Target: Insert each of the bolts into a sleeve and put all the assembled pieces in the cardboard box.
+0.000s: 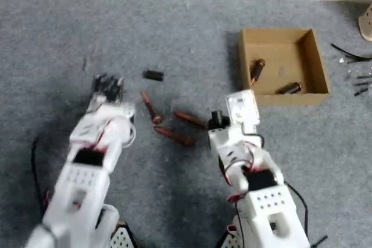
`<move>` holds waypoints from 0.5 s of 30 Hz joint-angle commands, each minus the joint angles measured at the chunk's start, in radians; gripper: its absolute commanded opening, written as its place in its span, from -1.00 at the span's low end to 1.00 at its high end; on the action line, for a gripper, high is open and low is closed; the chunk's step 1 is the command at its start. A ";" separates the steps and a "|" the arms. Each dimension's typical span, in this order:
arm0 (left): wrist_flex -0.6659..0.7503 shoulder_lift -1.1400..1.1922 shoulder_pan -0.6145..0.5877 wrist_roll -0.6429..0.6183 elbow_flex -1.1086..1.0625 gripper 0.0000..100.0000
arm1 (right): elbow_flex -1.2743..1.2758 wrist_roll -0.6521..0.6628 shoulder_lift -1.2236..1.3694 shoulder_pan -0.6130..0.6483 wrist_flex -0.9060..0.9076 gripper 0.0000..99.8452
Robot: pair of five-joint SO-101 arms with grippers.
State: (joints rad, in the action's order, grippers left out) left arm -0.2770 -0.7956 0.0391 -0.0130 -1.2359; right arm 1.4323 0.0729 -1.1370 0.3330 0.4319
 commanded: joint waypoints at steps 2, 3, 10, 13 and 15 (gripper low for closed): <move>-0.049 0.367 0.094 -0.032 0.271 -0.80 | 0.061 0.012 -0.150 -0.024 -0.039 -0.99; -0.058 0.407 0.105 -0.078 0.306 -0.80 | 0.074 0.012 -0.168 -0.024 -0.050 -0.99; -0.229 0.492 0.110 -0.416 0.456 -0.80 | 0.122 0.012 -0.188 -0.024 -0.111 -0.99; -0.235 0.547 0.116 -0.442 0.472 -0.80 | 0.122 0.038 -0.188 -0.024 -0.111 -0.99; -0.236 0.596 0.130 -0.443 0.486 -0.78 | 0.122 0.058 -0.188 -0.024 -0.113 -0.99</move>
State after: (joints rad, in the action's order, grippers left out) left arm -0.5071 -0.2325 0.1358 -0.4365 -0.8109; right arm 1.5658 0.0944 -1.3057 0.3191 0.3598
